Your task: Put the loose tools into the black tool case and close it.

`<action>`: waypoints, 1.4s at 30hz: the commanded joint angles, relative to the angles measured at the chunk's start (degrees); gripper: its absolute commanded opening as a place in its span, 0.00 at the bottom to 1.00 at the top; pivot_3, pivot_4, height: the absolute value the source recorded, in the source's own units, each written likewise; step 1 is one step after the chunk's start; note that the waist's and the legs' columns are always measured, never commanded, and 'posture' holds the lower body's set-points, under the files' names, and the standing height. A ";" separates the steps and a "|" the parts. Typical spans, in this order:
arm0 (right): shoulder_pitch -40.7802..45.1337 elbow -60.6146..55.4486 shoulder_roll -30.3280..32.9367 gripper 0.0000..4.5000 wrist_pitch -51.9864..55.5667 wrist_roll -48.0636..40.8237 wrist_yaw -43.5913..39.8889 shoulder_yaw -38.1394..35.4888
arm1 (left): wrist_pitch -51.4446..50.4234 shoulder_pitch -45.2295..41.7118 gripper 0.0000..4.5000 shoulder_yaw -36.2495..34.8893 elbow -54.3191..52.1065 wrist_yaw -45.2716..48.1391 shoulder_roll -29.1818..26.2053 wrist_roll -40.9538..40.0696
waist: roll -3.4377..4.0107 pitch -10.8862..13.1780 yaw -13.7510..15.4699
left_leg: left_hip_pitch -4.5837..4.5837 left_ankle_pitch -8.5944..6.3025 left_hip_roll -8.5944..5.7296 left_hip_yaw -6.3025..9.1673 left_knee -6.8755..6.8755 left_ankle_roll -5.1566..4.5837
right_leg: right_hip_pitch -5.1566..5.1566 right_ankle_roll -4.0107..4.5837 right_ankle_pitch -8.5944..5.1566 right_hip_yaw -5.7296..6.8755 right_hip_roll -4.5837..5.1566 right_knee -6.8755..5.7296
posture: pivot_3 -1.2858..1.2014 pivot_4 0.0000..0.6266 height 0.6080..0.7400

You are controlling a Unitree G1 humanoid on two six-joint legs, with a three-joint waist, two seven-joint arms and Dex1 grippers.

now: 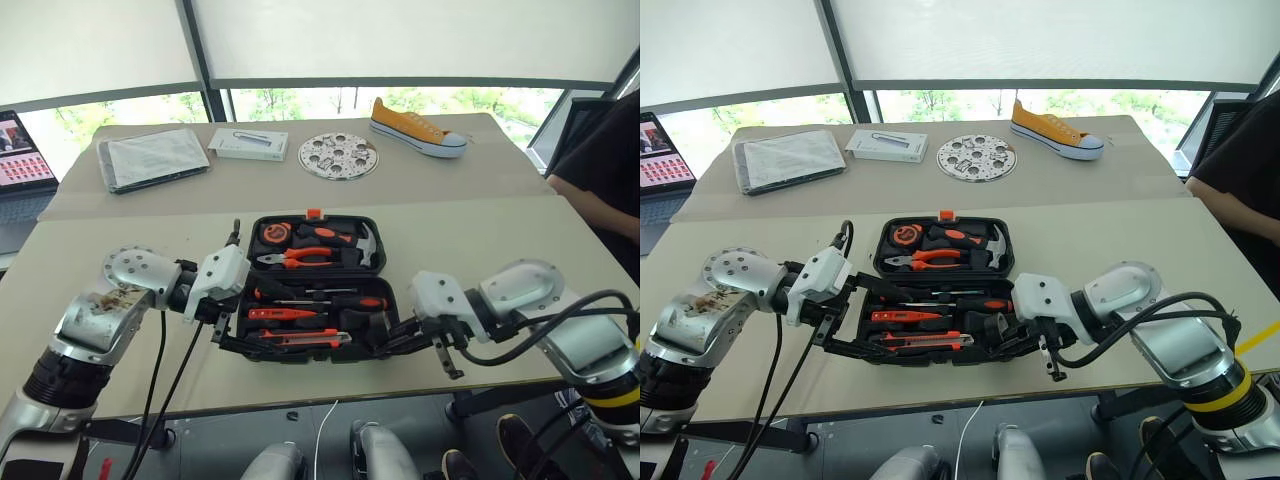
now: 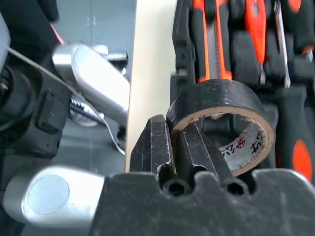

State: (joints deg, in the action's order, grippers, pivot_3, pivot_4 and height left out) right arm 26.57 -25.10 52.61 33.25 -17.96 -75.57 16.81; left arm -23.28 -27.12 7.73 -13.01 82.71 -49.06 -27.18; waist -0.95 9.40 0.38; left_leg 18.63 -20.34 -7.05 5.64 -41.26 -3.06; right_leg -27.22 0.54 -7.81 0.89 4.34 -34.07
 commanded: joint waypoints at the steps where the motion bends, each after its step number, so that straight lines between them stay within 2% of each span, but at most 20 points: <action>1: -0.02 -0.04 0.36 0.00 -0.72 1.86 1.31 0.46 | 0.32 -1.53 1.00 -0.47 -1.68 0.04 -0.06 -0.35 | 0.00 0.00 0.00 | 0.00 0.00 0.00 -0.01 0.01 0.00 | -0.01 0.01 0.00 0.00 0.00 0.00 | 0.52 0.24 0.98; 3: -0.13 1.26 0.66 0.18 -2.09 4.43 1.86 1.91 | 0.16 -1.67 1.00 -0.41 -1.71 -0.13 0.01 -0.35 | 0.00 0.00 0.03 | 0.00 0.00 0.00 0.00 0.01 0.00 | -0.01 0.02 0.00 0.01 0.00 0.02 | 0.52 0.24 0.98; 5: -0.01 2.16 0.90 0.28 -3.83 6.58 1.97 2.89 | 0.04 -1.62 1.00 -0.45 -1.74 -0.24 0.04 -0.40 | 0.00 0.00 0.10 | 0.00 0.00 -0.03 -0.01 0.01 0.00 | -0.01 0.02 0.00 0.03 0.02 0.02 | 0.52 0.24 0.98; 8: 0.67 0.50 0.31 0.53 -1.90 4.01 0.75 2.13 | -0.41 -1.67 1.00 -0.53 -2.01 -0.46 0.03 -0.54 | 0.00 0.00 0.17 | 0.00 0.00 -0.03 -0.03 0.02 0.00 | -0.01 0.01 0.00 0.02 0.02 0.03 | 0.52 0.24 0.98; 13: 3.29 -1.81 -0.54 0.89 3.09 -2.23 0.03 -1.46 | -0.49 -2.38 1.00 -0.47 -1.00 -0.57 0.07 -0.30 | -0.01 0.00 0.16 | 0.00 0.00 -0.01 -0.02 0.00 0.00 | -0.01 0.02 0.00 -0.01 0.01 0.03 | 0.52 0.24 0.98; 19: 6.00 1.90 -1.41 0.89 8.53 -7.90 4.58 -9.93 | -1.21 -0.43 1.00 -1.97 1.90 -5.29 -0.02 1.55 | -0.01 0.00 0.28 | 0.00 0.00 -0.01 0.00 0.02 -0.01 | 0.00 0.02 0.00 0.00 0.01 0.04 | 0.52 0.24 0.98; 22: 4.19 5.29 -2.52 0.72 10.60 -9.03 10.04 -16.24 | -0.59 2.54 1.00 -4.90 5.24 -10.84 -0.60 3.95 | -0.01 0.00 0.29 | 0.00 0.00 -0.02 0.00 0.06 -0.01 | 0.00 0.02 0.00 0.00 0.01 0.05 | 0.52 0.24 0.98; 25: -0.92 8.97 -1.75 0.49 6.26 -5.93 13.61 -20.08 | 1.30 7.59 0.84 -9.70 9.21 -14.47 -2.15 5.74 | -0.01 0.00 0.30 | -0.02 0.00 -0.01 0.00 0.12 -0.01 | -0.02 0.03 0.00 0.01 -0.01 0.05 | 0.52 0.24 0.98; 26: -2.40 10.51 -1.99 0.44 4.12 -4.55 14.84 -20.48 | 1.94 8.96 0.78 -10.67 10.22 -15.31 -2.60 6.52 | -0.01 0.00 0.29 | -0.09 0.00 -0.01 -0.02 0.21 -0.01 | -0.02 0.03 0.00 0.02 -0.03 0.04 | 0.52 0.24 0.98; 30: -5.44 15.57 -3.24 0.09 -3.87 -0.20 16.60 -18.73 | 5.86 11.36 0.40 -10.62 13.72 -16.85 -2.90 9.77 | 0.00 0.00 0.29 | -0.18 0.01 -0.04 -0.20 0.28 -0.01 | -0.02 0.03 0.00 0.01 -0.01 0.02 | 0.52 0.24 0.98; 31: -5.62 16.67 -3.63 0.05 -5.73 0.80 16.76 -17.88 | 6.91 11.47 0.35 -10.16 14.50 -17.04 -2.70 10.57 | 0.00 0.00 0.28 | -0.19 0.00 -0.04 -0.22 0.28 0.00 | -0.01 0.02 0.00 -0.01 0.00 0.02 | 0.52 0.24 0.98; 32: -5.60 17.67 -4.08 0.00 -7.43 1.73 16.84 -17.06 | 7.73 11.37 0.25 -9.76 15.15 -17.10 -2.42 11.12 | 0.00 0.00 0.25 | -0.20 0.01 -0.04 -0.23 0.28 0.00 | 0.00 0.02 0.01 -0.01 0.00 0.02 | 0.52 0.24 0.98; 35: -4.90 20.40 -5.99 0.00 -12.31 4.51 16.63 -13.91 | 7.89 9.61 0.02 -7.76 16.13 -18.05 -0.20 12.07 | 0.00 0.00 0.27 | -0.26 0.00 -0.02 -0.25 0.29 0.00 | 0.04 0.02 0.00 -0.02 -0.01 0.02 | 0.52 0.24 0.98; 42: -2.84 21.85 -9.08 0.00 -17.68 7.69 14.82 -8.52 | 8.06 7.91 0.01 -3.90 14.20 -16.94 4.19 12.42 | 0.00 0.00 0.17 | -0.24 0.01 -0.02 -0.26 0.29 -0.01 | 0.03 0.01 0.01 -0.02 -0.01 0.03 | 0.52 0.24 0.98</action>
State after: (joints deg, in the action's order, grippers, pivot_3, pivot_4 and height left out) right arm 22.57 -1.53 43.88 17.76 -10.01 -59.58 8.08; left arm -16.29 -18.44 2.96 4.26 64.57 -45.75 -13.52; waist -0.95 9.40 0.55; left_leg 18.39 -20.33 -7.07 5.38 -40.97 -3.07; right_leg -27.20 0.55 -7.80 0.88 4.34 -34.04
